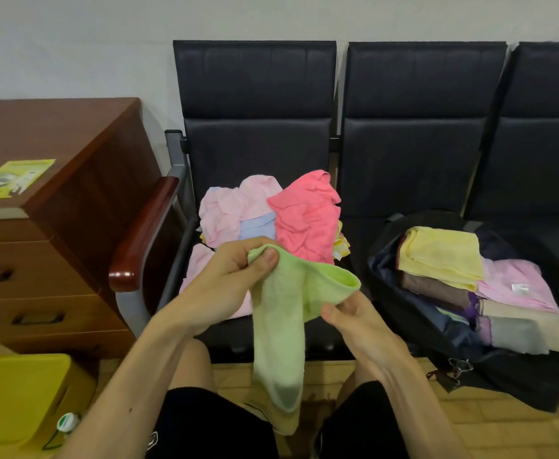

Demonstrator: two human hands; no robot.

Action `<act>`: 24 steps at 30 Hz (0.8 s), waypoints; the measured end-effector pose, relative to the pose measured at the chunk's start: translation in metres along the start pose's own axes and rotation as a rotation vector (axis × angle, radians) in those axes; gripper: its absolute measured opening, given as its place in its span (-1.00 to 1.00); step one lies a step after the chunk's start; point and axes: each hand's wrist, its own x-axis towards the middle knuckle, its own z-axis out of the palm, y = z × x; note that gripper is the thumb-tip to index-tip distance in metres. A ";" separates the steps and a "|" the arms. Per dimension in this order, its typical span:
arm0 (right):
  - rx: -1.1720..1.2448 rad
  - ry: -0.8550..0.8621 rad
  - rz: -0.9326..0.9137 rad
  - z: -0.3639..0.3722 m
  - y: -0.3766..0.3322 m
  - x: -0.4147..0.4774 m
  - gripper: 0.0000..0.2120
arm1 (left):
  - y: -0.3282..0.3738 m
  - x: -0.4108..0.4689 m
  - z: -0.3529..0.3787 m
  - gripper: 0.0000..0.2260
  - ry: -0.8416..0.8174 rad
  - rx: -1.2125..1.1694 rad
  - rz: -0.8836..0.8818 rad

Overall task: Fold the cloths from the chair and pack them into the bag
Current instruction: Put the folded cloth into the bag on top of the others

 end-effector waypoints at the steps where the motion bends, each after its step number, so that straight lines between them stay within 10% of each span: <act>1: -0.040 -0.040 -0.013 0.001 -0.005 0.002 -0.58 | 0.001 0.002 -0.005 -0.68 -0.041 0.016 -0.020; 8: -0.438 0.058 -0.415 0.006 -0.065 0.004 -0.80 | -0.008 -0.002 -0.040 -0.71 0.174 -0.032 -0.089; 16: -0.420 0.054 -0.306 0.019 -0.058 -0.004 0.01 | -0.017 -0.003 -0.031 -0.73 0.325 -0.081 -0.004; 24: -0.116 -0.065 -0.179 0.019 -0.065 -0.006 -0.58 | -0.041 -0.004 0.005 -0.72 0.202 -0.545 -0.194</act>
